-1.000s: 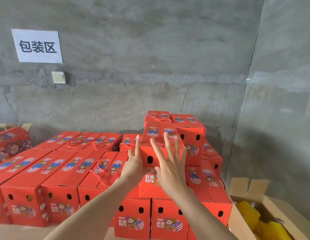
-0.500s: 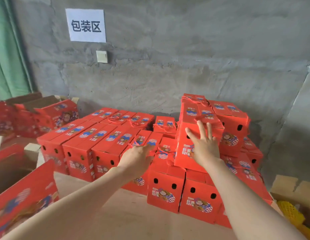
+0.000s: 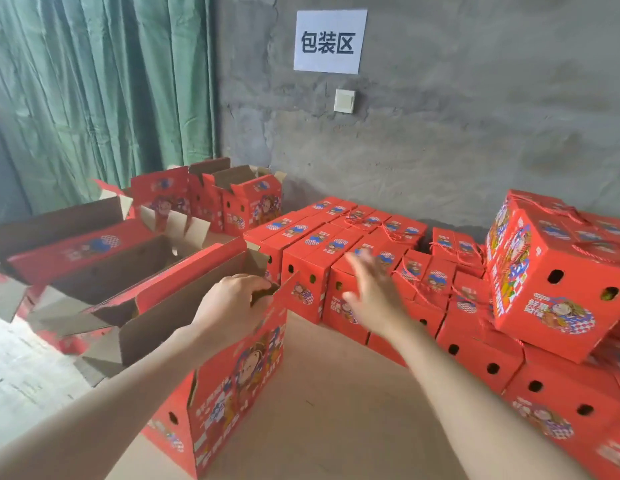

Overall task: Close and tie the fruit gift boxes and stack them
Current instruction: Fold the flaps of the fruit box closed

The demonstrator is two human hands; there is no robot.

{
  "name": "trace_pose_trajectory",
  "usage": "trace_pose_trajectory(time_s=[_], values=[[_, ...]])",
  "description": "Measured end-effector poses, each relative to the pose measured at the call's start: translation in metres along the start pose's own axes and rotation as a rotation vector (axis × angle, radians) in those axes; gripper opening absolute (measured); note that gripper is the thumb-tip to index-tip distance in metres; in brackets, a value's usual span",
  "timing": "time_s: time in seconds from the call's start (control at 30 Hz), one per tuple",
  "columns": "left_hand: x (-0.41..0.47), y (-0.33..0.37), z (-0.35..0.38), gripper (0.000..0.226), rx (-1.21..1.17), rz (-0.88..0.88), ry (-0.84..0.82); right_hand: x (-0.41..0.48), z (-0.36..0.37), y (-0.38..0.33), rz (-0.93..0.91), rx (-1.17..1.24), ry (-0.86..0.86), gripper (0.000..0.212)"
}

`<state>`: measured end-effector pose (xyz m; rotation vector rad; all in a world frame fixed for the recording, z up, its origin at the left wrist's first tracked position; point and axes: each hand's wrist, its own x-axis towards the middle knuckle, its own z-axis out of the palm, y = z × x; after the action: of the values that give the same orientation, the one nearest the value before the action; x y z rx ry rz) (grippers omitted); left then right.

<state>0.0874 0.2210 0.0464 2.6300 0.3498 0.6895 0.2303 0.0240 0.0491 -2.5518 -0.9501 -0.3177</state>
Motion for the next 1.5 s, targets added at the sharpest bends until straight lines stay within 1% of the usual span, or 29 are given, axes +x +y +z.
trace_pose_trajectory(time_s=[0.07, 0.1, 0.13, 0.17, 0.2, 0.27, 0.3, 0.33, 0.37, 0.47, 0.6, 0.67, 0.77, 0.83, 0.9, 0.93, 1.0, 1.03, 1.07, 1.1, 1.13, 1.2, 1.23, 1.27, 1.33, 1.37, 1.43, 1.47, 1.5], values=[[-0.007, -0.02, -0.011, 0.027, -0.012, -0.005, -0.024, 0.015, 0.027, -0.056, -0.21, -0.062, -0.071, 0.08], [-0.011, -0.03, -0.014, 0.026, -0.024, -0.006, -0.04, 0.021, 0.037, -0.077, -0.277, -0.119, -0.115, 0.088], [-0.017, -0.038, -0.016, 0.025, -0.03, -0.003, -0.062, 0.027, 0.045, -0.091, -0.316, -0.184, -0.166, 0.094], [-0.024, -0.046, -0.014, 0.024, -0.032, 0.003, -0.093, 0.033, 0.051, -0.102, -0.333, -0.271, -0.232, 0.095], [-0.032, -0.055, -0.01, 0.023, -0.04, 0.012, -0.13, 0.036, 0.056, -0.107, -0.331, -0.38, -0.31, 0.086], [-0.051, -0.066, -0.001, 0.029, -0.013, 0.061, -0.213, 0.035, 0.058, -0.108, -0.275, -0.544, -0.441, 0.056], [-0.058, -0.071, 0.002, 0.037, 0.036, 0.123, -0.222, 0.031, 0.058, -0.104, -0.236, -0.547, -0.472, 0.047], [-0.064, -0.075, 0.005, 0.046, 0.074, 0.21, -0.205, 0.025, 0.057, -0.099, -0.195, -0.499, -0.482, 0.043], [-0.067, -0.078, 0.006, 0.047, 0.041, 0.284, -0.176, 0.019, 0.054, -0.094, -0.165, -0.443, -0.493, 0.041], [-0.067, -0.08, 0.007, 0.033, -0.148, 0.411, -0.033, -0.006, 0.035, -0.083, -0.181, -0.389, -0.504, 0.03], [-0.065, -0.068, 0.01, 0.047, -0.281, 0.414, 0.131, -0.055, 0.005, -0.069, -0.173, -0.426, -0.531, 0.02], [-0.069, -0.055, 0.017, 0.057, -0.35, 0.391, 0.088, -0.084, -0.009, -0.055, -0.108, -0.433, -0.552, 0.015], [-0.079, -0.034, 0.032, 0.072, -0.614, 0.3, -0.041, -0.124, -0.032, -0.042, 0.024, -0.385, -0.591, 0.015], [-0.084, -0.016, 0.044, 0.068, -0.74, 0.207, -0.012, -0.15, -0.047, -0.038, 0.101, -0.343, -0.607, 0.018], [-0.09, 0.0, 0.054, 0.064, -0.762, 0.159, 0.093, -0.173, -0.059, -0.037, 0.156, -0.316, -0.617, 0.031], [-0.093, 0.007, 0.058, 0.061, -0.746, 0.18, 0.165, -0.185, -0.064, -0.037, 0.177, -0.304, -0.618, 0.036], [-0.1, 0.013, 0.068, 0.05, -0.655, 0.329, 0.308, -0.206, -0.072, -0.038, 0.207, -0.278, -0.615, 0.042], [-0.105, 0.014, 0.075, 0.047, -0.597, 0.396, 0.36, -0.215, -0.074, -0.039, 0.219, -0.269, -0.608, 0.043], [-0.108, 0.013, 0.082, 0.047, -0.563, 0.41, 0.39, -0.222, -0.076, -0.039, 0.232, -0.255, -0.598, 0.044], [-0.109, 0.012, 0.088, 0.049, -0.566, 0.362, 0.392, -0.228, -0.077, -0.038, 0.247, -0.231, -0.588, 0.045], [-0.11, 0.012, 0.091, 0.053, -0.612, 0.266, 0.348, -0.232, -0.078, -0.035, 0.267, -0.192, -0.583, 0.045], [-0.11, 0.017, 0.094, 0.058, -0.829, -0.004, 0.16, -0.234, -0.083, -0.03, 0.273, -0.087, -0.602, 0.039], [-0.11, 0.02, 0.096, 0.055, -0.925, -0.106, 0.089, -0.232, -0.085, -0.026, 0.281, 0.007, -0.625, 0.031], [-0.11, 0.024, 0.097, 0.051, -0.979, -0.161, 0.057, -0.229, -0.087, -0.021, 0.319, 0.14, -0.648, 0.025], [-0.111, 0.032, 0.096, 0.048, -1.017, -0.188, 0.063, -0.221, -0.086, -0.01, 0.452, 0.396, -0.615, 0.035], [-0.112, 0.036, 0.096, 0.047, -1.035, -0.203, 0.07, -0.217, -0.081, 0.0, 0.48, 0.406, -0.553, 0.037], [-0.115, 0.038, 0.097, 0.037, -1.114, -0.268, 0.038, -0.209, -0.068, 0.021, 0.455, 0.148, -0.433, 0.042], [-0.117, 0.039, 0.095, 0.028, -1.192, -0.297, 0.0, -0.207, -0.061, 0.031, 0.455, 0.007, -0.43, 0.048], [-0.12, 0.038, 0.094, 0.023, -1.238, -0.303, -0.026, -0.206, -0.055, 0.04, 0.474, -0.064, -0.454, 0.052]])
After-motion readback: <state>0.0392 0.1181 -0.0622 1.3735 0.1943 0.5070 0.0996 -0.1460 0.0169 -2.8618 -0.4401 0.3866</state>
